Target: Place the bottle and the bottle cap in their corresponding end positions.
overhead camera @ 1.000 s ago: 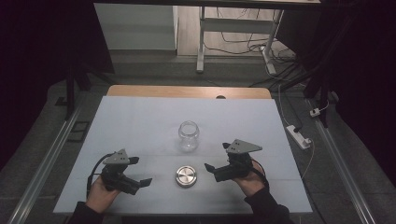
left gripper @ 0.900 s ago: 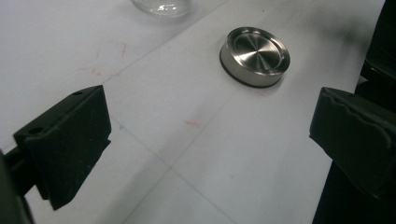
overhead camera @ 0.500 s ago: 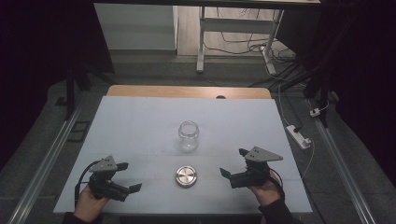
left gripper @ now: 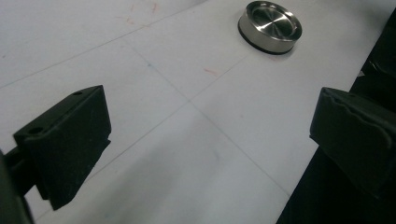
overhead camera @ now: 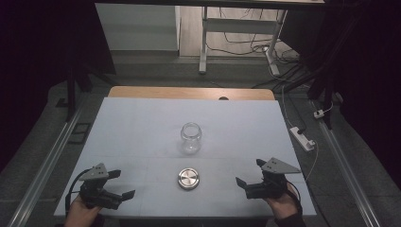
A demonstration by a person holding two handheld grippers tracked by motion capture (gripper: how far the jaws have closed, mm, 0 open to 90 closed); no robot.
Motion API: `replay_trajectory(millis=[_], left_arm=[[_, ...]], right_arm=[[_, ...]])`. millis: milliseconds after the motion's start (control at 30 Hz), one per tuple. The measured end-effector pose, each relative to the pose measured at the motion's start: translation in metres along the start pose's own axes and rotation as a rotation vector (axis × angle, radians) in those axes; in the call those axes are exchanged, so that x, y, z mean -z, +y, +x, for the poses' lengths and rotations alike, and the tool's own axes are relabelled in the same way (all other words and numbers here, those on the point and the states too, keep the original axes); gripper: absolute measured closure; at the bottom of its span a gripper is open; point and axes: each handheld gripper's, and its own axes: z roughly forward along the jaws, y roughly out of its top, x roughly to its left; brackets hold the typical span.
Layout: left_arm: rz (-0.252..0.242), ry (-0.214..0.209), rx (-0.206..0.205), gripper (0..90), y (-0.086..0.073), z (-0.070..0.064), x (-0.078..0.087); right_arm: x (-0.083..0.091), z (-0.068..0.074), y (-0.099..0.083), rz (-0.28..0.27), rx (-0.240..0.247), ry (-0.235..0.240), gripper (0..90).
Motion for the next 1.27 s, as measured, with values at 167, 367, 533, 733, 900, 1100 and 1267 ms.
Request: replay_trajectory(millis=[167, 367, 533, 733, 900, 1100, 1267], left_arm=[[-0.013, 0.021, 0.008, 0.0, -0.006, 0.002, 0.008], [-0.013, 0.048, 0.025, 0.0, -0.013, 0.002, 0.014], [-0.005, 0.059, 0.038, 0.0, -0.017, 0.002, 0.016], [0.003, 0.067, 0.056, 0.0, -0.022, 0.002, 0.018], [0.006, 0.077, 0.067, 0.0, -0.024, 0.001, 0.021], [0.040, 0.093, 0.067, 0.0, -0.026, -0.002, 0.021], [0.047, 0.092, 0.066, 0.0, -0.025, -0.002, 0.020]], right_arm=[[0.011, -0.004, -0.010, 0.003, -0.029, -0.031, 0.0], [0.025, -0.007, -0.024, 0.014, -0.057, -0.064, 0.0], [0.031, -0.008, -0.036, 0.036, -0.076, -0.079, 0.0], [0.035, -0.006, -0.044, 0.078, -0.073, -0.093, 0.0], [0.037, -0.004, -0.049, 0.111, -0.085, -0.094, 0.0], [0.044, -0.004, -0.054, 0.119, -0.116, -0.113, 0.0], [0.045, -0.004, -0.055, 0.123, -0.119, -0.124, 0.0]])
